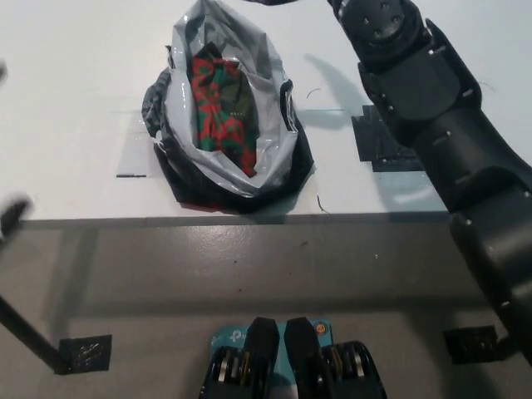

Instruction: The robot uses its right hand to pick up a bag of coffee beans and puts it in the black plastic bag, then the robot grabs the top of the bag and lifts it.

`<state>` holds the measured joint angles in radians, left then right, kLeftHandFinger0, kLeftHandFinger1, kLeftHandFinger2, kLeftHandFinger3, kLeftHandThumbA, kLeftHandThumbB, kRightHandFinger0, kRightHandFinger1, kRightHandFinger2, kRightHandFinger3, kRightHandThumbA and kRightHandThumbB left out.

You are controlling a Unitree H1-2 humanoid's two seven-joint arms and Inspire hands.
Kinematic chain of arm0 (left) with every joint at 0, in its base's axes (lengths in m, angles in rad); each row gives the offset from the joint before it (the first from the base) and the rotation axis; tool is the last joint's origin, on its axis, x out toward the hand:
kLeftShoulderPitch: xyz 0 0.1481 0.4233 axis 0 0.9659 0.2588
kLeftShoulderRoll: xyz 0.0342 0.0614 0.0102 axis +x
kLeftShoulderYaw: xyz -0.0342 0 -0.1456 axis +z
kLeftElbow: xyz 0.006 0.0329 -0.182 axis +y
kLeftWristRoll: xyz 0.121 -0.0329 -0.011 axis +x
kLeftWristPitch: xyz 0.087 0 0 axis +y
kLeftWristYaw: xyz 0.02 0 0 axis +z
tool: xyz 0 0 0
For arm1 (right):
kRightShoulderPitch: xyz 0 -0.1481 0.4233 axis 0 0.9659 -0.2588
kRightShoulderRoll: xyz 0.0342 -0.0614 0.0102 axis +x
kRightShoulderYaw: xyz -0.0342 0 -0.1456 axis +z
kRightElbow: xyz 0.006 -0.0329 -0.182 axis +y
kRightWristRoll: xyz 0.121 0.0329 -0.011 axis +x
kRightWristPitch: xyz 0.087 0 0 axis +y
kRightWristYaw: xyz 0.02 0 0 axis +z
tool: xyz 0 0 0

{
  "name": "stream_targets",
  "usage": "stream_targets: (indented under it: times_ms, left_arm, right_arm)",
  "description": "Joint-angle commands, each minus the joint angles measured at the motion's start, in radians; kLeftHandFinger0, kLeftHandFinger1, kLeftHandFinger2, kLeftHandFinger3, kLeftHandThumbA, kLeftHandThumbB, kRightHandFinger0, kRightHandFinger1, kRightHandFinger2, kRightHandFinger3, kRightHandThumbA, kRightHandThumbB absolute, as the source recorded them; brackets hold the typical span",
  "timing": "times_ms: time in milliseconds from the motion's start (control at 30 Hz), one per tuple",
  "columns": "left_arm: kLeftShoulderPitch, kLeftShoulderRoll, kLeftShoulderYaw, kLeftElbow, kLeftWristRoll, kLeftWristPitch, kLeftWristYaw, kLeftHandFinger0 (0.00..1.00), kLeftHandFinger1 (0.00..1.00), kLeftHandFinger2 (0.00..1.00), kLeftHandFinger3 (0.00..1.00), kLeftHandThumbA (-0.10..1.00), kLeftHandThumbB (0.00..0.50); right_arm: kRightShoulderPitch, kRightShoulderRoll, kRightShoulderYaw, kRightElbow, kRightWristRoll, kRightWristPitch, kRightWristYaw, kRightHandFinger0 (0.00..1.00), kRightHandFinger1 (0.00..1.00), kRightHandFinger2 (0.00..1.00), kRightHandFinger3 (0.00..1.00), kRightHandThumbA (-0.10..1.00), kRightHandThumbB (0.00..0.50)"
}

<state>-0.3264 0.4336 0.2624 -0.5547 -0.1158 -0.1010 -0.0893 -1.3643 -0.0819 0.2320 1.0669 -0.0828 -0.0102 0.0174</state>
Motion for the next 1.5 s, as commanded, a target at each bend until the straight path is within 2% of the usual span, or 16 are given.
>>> stream_targets:
  times_ms: [0, 67, 233, 267, 333, 400, 500, 533, 567, 600, 700, 800, 833, 1067, 1233, 1467]
  left_arm:
    - [-0.44, 0.094, -0.088, 0.044, 0.202, 0.43, -0.003, 1.0, 1.0, 1.0, 1.0, 0.93, 0.378]
    - [-0.487, 0.085, -0.122, 0.092, 0.228, 0.445, -0.019, 1.0, 1.0, 1.0, 1.0, 0.93, 0.364]
    - [-0.582, 0.056, -0.235, 0.356, 0.328, 0.382, -0.04, 1.0, 1.0, 1.0, 1.0, 0.89, 0.372]
    - [-0.601, 0.044, -0.287, 0.432, 0.379, 0.373, -0.044, 1.0, 1.0, 1.0, 1.0, 0.9, 0.397]
    - [-0.63, 0.026, -0.381, 0.532, 0.482, 0.391, -0.045, 1.0, 1.0, 1.0, 1.0, 0.92, 0.405]
    - [-0.648, 0.011, -0.426, 0.583, 0.507, 0.414, -0.045, 1.0, 1.0, 1.0, 1.0, 0.88, 0.392]
    - [-0.675, -0.027, -0.5, 0.724, 0.554, 0.392, -0.004, 1.0, 1.0, 1.0, 1.0, 0.83, 0.386]
    - [-0.683, -0.036, -0.522, 0.765, 0.567, 0.394, 0.001, 1.0, 1.0, 1.0, 1.0, 0.86, 0.379]
    - [-0.693, -0.044, -0.547, 0.805, 0.582, 0.405, 0.002, 1.0, 1.0, 1.0, 1.0, 0.96, 0.401]
    - [-0.7, -0.049, -0.565, 0.832, 0.592, 0.413, 0.003, 1.0, 1.0, 1.0, 1.0, 0.96, 0.401]
    - [-0.728, -0.099, -0.568, 0.926, 0.559, 0.457, 0.033, 1.0, 1.0, 1.0, 1.0, 0.91, 0.435]
    - [-0.738, -0.117, -0.552, 0.96, 0.531, 0.461, 0.046, 1.0, 1.0, 1.0, 1.0, 0.78, 0.406]
    - [-0.746, -0.122, -0.534, 0.988, 0.52, 0.458, 0.06, 1.0, 1.0, 1.0, 1.0, 0.71, 0.37]
    - [-0.755, -0.11, -0.534, 1.081, 0.585, 0.417, 0.142, 1.0, 1.0, 1.0, 1.0, 0.75, 0.38]
    - [-0.755, -0.09, -0.534, 1.093, 0.622, 0.401, 0.171, 1.0, 1.0, 1.0, 1.0, 0.69, 0.358]
    - [-0.781, -0.032, -0.551, 1.083, 0.704, 0.357, 0.218, 1.0, 1.0, 1.0, 1.0, 0.8, 0.368]
  right_arm:
    - [-0.012, -0.089, 0.015, -0.251, -0.074, 0.083, 0.046, 1.0, 1.0, 1.0, 1.0, 0.94, 0.401]
    - [-0.005, -0.09, 0.02, -0.268, -0.082, 0.101, 0.049, 1.0, 1.0, 1.0, 1.0, 0.94, 0.398]
    - [0.011, -0.085, 0.02, -0.259, -0.08, 0.099, 0.055, 1.0, 1.0, 1.0, 1.0, 0.94, 0.41]
    - [0.016, -0.082, 0.025, -0.261, -0.086, 0.121, 0.055, 1.0, 1.0, 1.0, 1.0, 0.97, 0.422]
    - [0.025, -0.074, 0.032, -0.252, -0.094, 0.135, 0.052, 1.0, 1.0, 1.0, 1.0, 0.98, 0.428]
    - [0.031, -0.071, 0.038, -0.243, -0.102, 0.126, 0.044, 1.0, 1.0, 1.0, 1.0, 1.0, 0.433]
    - [0.053, -0.058, 0.028, -0.234, -0.087, 0.099, 0.046, 1.0, 1.0, 1.0, 1.0, 0.96, 0.372]
    - [0.06, -0.054, 0.025, -0.228, -0.082, 0.082, 0.045, 1.0, 1.0, 1.0, 1.0, 0.95, 0.353]
    - [0.067, -0.051, 0.023, -0.225, -0.081, 0.068, 0.043, 1.0, 1.0, 1.0, 1.0, 0.94, 0.332]
    - [0.072, -0.049, 0.022, -0.222, -0.08, 0.059, 0.042, 1.0, 1.0, 1.0, 1.0, 0.94, 0.332]
    - [0.08, -0.04, -0.003, -0.176, -0.06, 0.09, 0.031, 1.0, 1.0, 1.0, 1.0, 0.98, 0.333]
    - [0.086, -0.044, -0.01, -0.169, -0.059, 0.111, 0.026, 1.0, 1.0, 1.0, 1.0, 1.0, 0.33]
    - [0.085, -0.048, -0.019, -0.148, -0.06, 0.111, 0.009, 1.0, 1.0, 1.0, 1.0, 1.0, 0.321]
    - [0.089, -0.059, -0.026, -0.125, -0.072, 0.104, 0.001, 1.0, 1.0, 1.0, 1.0, 1.0, 0.316]
    - [0.087, -0.048, -0.038, -0.105, -0.065, 0.097, -0.002, 1.0, 1.0, 1.0, 1.0, 1.0, 0.34]
    - [0.077, -0.038, -0.047, -0.101, -0.071, 0.108, 0.0, 1.0, 1.0, 1.0, 1.0, 1.0, 0.355]
